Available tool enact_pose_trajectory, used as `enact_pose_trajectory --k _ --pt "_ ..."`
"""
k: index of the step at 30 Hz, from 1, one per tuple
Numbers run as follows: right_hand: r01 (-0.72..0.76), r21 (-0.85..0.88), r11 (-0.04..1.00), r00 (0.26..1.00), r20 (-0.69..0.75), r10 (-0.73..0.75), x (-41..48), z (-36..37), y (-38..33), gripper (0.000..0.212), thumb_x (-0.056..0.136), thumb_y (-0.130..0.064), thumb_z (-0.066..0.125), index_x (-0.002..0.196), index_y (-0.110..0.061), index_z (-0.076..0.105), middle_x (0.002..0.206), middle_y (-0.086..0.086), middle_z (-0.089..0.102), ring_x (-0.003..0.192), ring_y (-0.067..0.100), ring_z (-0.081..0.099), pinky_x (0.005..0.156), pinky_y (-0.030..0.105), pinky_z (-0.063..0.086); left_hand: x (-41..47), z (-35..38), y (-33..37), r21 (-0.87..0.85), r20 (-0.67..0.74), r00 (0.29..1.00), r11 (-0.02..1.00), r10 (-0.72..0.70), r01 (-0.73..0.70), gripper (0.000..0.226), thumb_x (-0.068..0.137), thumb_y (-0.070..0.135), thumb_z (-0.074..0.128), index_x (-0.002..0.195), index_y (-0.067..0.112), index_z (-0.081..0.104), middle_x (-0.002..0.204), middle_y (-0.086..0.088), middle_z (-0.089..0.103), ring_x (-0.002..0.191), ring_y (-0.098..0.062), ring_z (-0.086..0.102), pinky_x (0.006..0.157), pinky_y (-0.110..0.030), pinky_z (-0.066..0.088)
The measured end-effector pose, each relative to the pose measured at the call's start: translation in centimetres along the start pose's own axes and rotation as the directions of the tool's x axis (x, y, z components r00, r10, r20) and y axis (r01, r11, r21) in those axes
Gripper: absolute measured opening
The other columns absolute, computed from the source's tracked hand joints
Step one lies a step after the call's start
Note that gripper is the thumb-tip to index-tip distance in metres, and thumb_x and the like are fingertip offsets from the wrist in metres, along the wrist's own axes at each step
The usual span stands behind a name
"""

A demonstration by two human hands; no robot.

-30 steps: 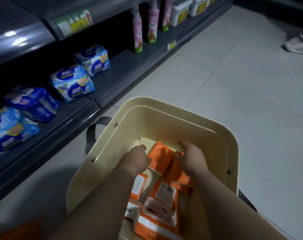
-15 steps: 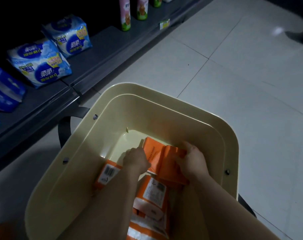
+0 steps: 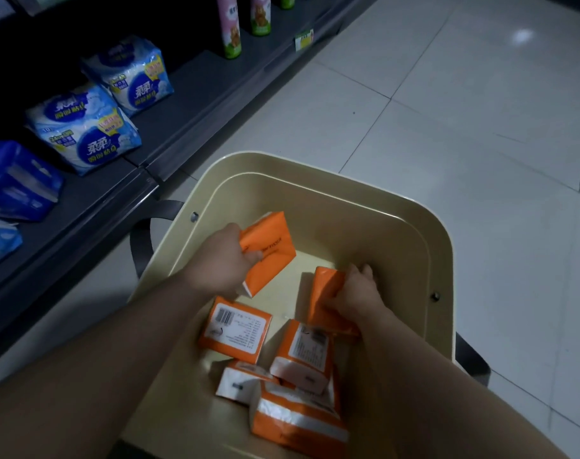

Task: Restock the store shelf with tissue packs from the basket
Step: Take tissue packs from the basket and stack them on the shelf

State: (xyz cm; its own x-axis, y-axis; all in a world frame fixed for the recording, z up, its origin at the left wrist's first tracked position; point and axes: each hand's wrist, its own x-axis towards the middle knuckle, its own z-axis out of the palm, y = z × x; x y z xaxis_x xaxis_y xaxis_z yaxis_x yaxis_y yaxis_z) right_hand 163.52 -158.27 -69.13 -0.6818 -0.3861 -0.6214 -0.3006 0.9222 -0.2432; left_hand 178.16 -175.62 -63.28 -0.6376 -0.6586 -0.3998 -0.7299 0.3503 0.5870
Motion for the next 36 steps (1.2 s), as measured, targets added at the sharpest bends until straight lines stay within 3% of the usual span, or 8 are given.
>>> enact_pose_trajectory --k 6,12,16,18,22,25,31,36 --pt "-0.008 0.036 0.999 1.0 0.009 0.008 -1.1 1.0 -1.0 0.077 0.077 -0.03 0.073 0.136 -0.015 0.026 0.129 0.02 0.043 0.113 0.036 0.052 0.094 0.038 0.045 -2.0 -2.4 0.7 0.008 -0.016 0.997 0.997 0.078 -0.077 0.028 0.088 0.036 0.063 0.1 0.014 0.051 0.091 -0.002 0.058 0.082 -0.02 0.058 0.066 -0.03 0.04" --pt "0.154 0.094 0.984 0.983 -0.117 -0.143 -3.6 -1.5 -3.5 0.087 0.071 -0.019 0.078 0.136 -0.008 0.021 0.115 0.02 0.055 0.105 0.037 0.057 0.08 0.036 0.048 -4.5 -6.7 1.9 0.016 -0.1 0.991 0.996 0.094 -0.093 0.035 0.085 0.042 0.065 0.101 0.014 0.051 0.086 0.003 0.055 0.078 -0.016 0.055 0.059 -0.028 0.038" --pt "0.124 0.125 0.984 0.987 -0.119 -0.109 -6.6 -6.2 -6.4 0.036 0.071 -0.031 0.08 0.08 -0.007 0.054 0.081 0.008 0.058 0.077 0.024 0.059 0.058 0.028 0.039 -7.0 -10.4 3.6 -0.033 -0.19 0.971 0.988 0.142 -0.151 0.039 0.084 0.039 0.067 0.109 0.011 0.054 0.097 -0.002 0.06 0.089 -0.02 0.058 0.069 -0.028 0.039" --pt "0.129 0.138 0.982 0.988 -0.101 -0.115 -8.5 -8.6 -7.9 0.037 0.075 -0.033 0.077 0.06 -0.01 0.052 0.067 0.005 0.056 0.063 0.019 0.054 0.047 0.027 0.037 -8.9 -12.6 4.5 -0.029 -0.278 0.944 0.981 0.178 -0.193 0.033 0.087 0.037 0.064 0.106 0.011 0.054 0.093 0.0 0.057 0.086 -0.018 0.055 0.065 -0.027 0.032" --pt "0.223 0.381 0.898 0.975 -0.1 -0.199 -12.0 -12.4 -10.8 0.035 0.08 -0.035 0.072 0.092 -0.004 0.059 0.091 0.015 0.062 0.08 0.03 0.065 0.058 0.04 0.058 -12.1 -17.4 4.6 0.046 -0.393 0.903 0.985 0.173 -0.169 0.035 0.094 0.046 0.048 0.101 0.011 0.052 0.094 -0.005 0.059 0.089 -0.025 0.056 0.071 -0.033 0.038" --pt "0.268 0.504 0.821 0.96 -0.072 -0.27 -15.6 -14.7 -14.1 0.041 0.084 -0.033 0.068 0.107 -0.004 0.051 0.102 0.015 0.055 0.082 0.032 0.062 0.054 0.044 0.058 -14.2 -21.1 3.6 0.064 -0.457 0.879 0.991 0.134 -0.118 0.036 0.097 0.045 0.042 0.098 0.009 0.049 0.096 -0.007 0.057 0.091 -0.027 0.055 0.072 -0.034 0.038" --pt "0.542 0.4 0.74 0.837 -0.174 -0.519 -22.0 -17.3 -22.7 0.019 0.082 -0.021 0.065 0.086 -0.004 0.057 0.084 0.016 0.063 0.069 0.031 0.065 0.062 0.046 0.059 -18.6 -28.2 0.7 -0.015 -0.625 0.781 1.0 -0.011 0.002 0.028 0.095 0.034 0.051 0.112 0.012 0.052 0.109 -0.009 0.059 0.097 -0.027 0.055 0.075 -0.029 0.036" --pt "0.727 0.275 0.629 0.686 -0.257 -0.68 -26.1 -17.5 -29.9 0.021 0.073 -0.022 0.071 0.066 -0.012 0.055 0.062 0.004 0.053 0.056 0.017 0.05 0.052 0.026 0.039 -21.0 -34.6 -3.2 -0.005 -0.748 0.658 0.992 -0.086 0.123 0.035 0.088 0.025 0.058 0.121 0.012 0.055 0.118 -0.016 0.06 0.109 -0.033 0.056 0.087 -0.033 0.043"
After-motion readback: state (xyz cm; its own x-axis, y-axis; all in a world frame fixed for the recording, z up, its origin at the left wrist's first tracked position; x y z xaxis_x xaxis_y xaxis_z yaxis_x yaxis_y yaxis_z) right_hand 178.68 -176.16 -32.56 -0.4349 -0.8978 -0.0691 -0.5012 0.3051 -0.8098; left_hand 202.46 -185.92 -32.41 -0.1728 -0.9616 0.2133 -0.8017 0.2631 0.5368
